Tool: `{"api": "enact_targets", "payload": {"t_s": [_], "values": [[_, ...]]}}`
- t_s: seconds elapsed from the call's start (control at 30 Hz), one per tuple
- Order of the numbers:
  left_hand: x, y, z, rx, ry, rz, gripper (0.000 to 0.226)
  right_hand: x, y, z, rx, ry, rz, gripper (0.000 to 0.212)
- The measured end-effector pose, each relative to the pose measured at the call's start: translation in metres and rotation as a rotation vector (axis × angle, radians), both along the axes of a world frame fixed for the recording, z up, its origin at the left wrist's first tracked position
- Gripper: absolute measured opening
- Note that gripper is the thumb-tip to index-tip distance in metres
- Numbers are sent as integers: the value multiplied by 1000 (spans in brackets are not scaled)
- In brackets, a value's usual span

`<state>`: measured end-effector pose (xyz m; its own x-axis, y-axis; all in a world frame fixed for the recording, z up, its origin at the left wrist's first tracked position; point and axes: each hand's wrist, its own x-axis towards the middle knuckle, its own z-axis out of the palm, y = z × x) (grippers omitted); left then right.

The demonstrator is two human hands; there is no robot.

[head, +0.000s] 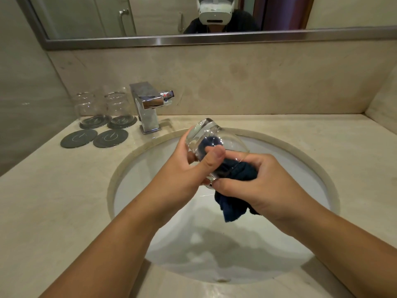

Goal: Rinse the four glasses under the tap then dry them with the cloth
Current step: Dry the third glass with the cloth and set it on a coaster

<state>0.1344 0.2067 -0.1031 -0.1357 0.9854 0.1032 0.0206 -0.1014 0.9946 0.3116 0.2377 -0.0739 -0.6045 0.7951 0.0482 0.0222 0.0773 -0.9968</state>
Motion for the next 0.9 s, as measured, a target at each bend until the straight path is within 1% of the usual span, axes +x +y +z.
{"api": "enact_targets", "payload": {"t_s": [0.07, 0.1, 0.2, 0.23, 0.3, 0.37, 0.5, 0.6, 0.77, 0.83, 0.9], "values": [[-2, -1, 0, 0, 38, 5, 81, 0, 2, 0, -59, 6, 23, 47], [-3, -2, 1, 3, 47, 2, 83, 0, 3, 0, -106, 34, 45, 49], [-5, -3, 2, 7, 33, -14, 119, 3, 7, 1, -271, 177, 99, 53], [-5, -3, 2, 12, 30, -22, 127, 4, 8, 2, -304, 214, 112, 52], [-6, -3, 2, 20, 18, -32, 131, 5, 9, 2, -311, 239, 118, 53], [-6, -2, 1, 25, 13, -32, 125, 4, 11, 0, -270, 222, 83, 53], [-3, -2, -1, 8, 15, -50, 105, 3, 9, -3, -153, 161, 16, 51], [2, -2, 0, 17, 61, 18, 110, 2, 4, -3, -41, 103, 18, 53], [5, -2, 4, 68, 74, 115, 98, -2, 0, -1, -14, 117, -54, 58], [6, -3, 5, 82, 73, 131, 93, -3, -1, -2, 31, 65, -71, 61], [7, -4, 6, 83, 104, 148, 97, -3, 0, -2, 56, 5, -49, 59]]}}
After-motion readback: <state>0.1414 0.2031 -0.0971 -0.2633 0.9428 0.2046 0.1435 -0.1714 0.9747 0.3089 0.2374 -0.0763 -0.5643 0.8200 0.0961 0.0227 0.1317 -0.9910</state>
